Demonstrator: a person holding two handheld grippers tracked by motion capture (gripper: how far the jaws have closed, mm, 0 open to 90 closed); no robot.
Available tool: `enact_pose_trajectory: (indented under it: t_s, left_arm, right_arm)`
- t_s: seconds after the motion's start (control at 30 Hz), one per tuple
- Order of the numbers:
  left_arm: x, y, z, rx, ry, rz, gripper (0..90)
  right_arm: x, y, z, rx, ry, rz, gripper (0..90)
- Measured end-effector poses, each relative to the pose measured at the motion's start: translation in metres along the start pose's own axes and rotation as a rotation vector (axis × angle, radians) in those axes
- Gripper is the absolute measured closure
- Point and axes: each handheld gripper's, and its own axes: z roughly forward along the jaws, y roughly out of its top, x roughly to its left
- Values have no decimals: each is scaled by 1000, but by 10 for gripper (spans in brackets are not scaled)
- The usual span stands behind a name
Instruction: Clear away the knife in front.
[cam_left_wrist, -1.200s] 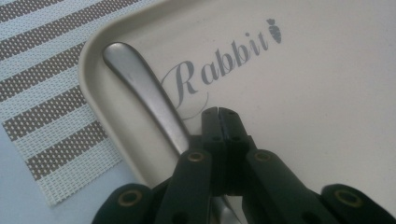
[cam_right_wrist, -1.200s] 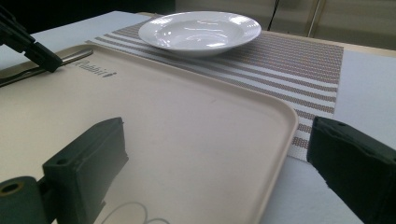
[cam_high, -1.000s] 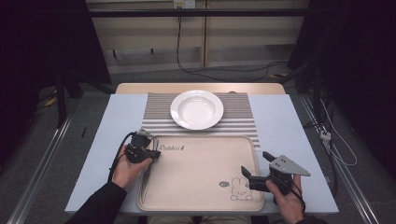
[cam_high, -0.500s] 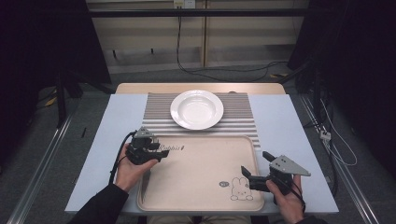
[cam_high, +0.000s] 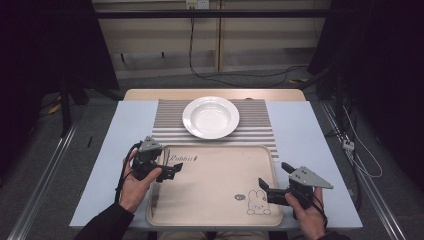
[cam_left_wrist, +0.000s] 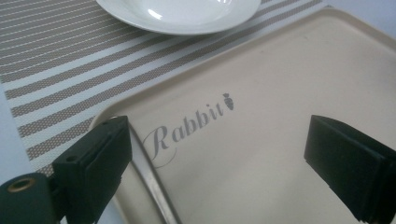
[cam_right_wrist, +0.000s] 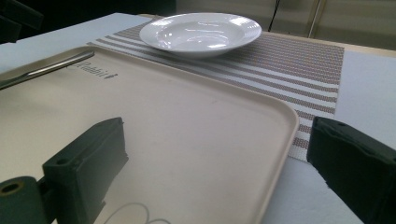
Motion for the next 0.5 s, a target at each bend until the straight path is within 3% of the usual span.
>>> enact_pose_trajectory:
  t_s: [0.1,0.2,0.33,0.5]
  left_arm:
    - [0,0,-7,-16,13,2,73]
    - [-1,0,-13,-8,21,32,71]
    - [0,-4,-21,-71,28,60,64]
    - [5,-13,-28,-85,39,51,61]
  right_arm:
    - [0,0,-1,-1,-2,1,44]
    - [0,0,-2,0,-7,3,44]
    - [-1,-1,-3,-3,-11,2,44]
    - [-1,-1,-4,-1,-15,4,44]
